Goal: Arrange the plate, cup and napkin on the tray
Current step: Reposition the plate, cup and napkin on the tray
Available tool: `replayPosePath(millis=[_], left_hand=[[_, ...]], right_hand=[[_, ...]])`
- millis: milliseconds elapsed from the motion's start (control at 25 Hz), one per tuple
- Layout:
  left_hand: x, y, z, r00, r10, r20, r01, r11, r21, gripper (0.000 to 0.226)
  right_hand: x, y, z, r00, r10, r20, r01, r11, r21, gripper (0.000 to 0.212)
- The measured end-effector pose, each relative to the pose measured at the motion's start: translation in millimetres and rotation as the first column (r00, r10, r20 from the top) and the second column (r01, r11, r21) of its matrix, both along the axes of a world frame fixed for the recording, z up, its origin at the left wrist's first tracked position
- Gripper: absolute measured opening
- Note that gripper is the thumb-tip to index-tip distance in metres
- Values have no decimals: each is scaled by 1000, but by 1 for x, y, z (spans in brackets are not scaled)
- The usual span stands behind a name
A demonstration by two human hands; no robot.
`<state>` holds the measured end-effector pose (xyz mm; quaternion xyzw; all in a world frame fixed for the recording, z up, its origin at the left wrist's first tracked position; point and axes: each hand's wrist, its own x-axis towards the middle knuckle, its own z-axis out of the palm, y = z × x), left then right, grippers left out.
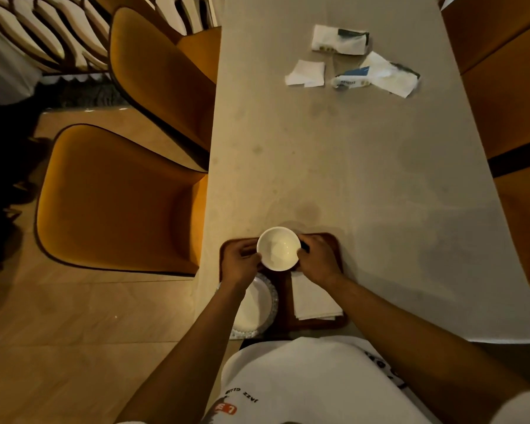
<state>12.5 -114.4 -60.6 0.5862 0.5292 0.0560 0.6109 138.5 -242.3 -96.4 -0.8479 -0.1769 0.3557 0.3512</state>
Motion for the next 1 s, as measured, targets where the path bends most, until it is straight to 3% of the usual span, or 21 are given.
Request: replayPosePath(millis=[240, 400, 560, 640, 720, 840, 1000], left_hand=[[-15, 2, -3, 1000, -14, -14, 14, 1000, 20, 29], [-34, -15, -4, 990, 16, -139, -7, 998, 67, 12], [-38, -57, 6, 931, -324, -167, 336, 940, 48, 14], [-31, -71, 4, 873, -460, -164, 465, 885, -5, 21], [-23, -83, 2, 794, -570, -213, 589, 807, 34, 34], [-16, -98, -1, 733, -627, -263, 660, 749, 52, 49], [-7, -107, -1, 711, -623, -325, 680, 727, 93, 52]], right_hand=[[4, -9, 13, 1000, -5, -1, 5, 1000, 25, 50], [5, -43, 22, 983, -113, 146, 123, 991, -57, 36], [-7, -82, 19, 986, 9, 166, 33, 968, -250, 34], [-17, -93, 17, 989, 79, 128, -39, 958, -285, 37], [-24, -99, 18, 988, 98, 124, -57, 953, -299, 40], [-30, -99, 13, 988, 86, 128, -37, 939, -341, 44], [-35, -102, 12, 991, 102, 89, -61, 923, -379, 47]])
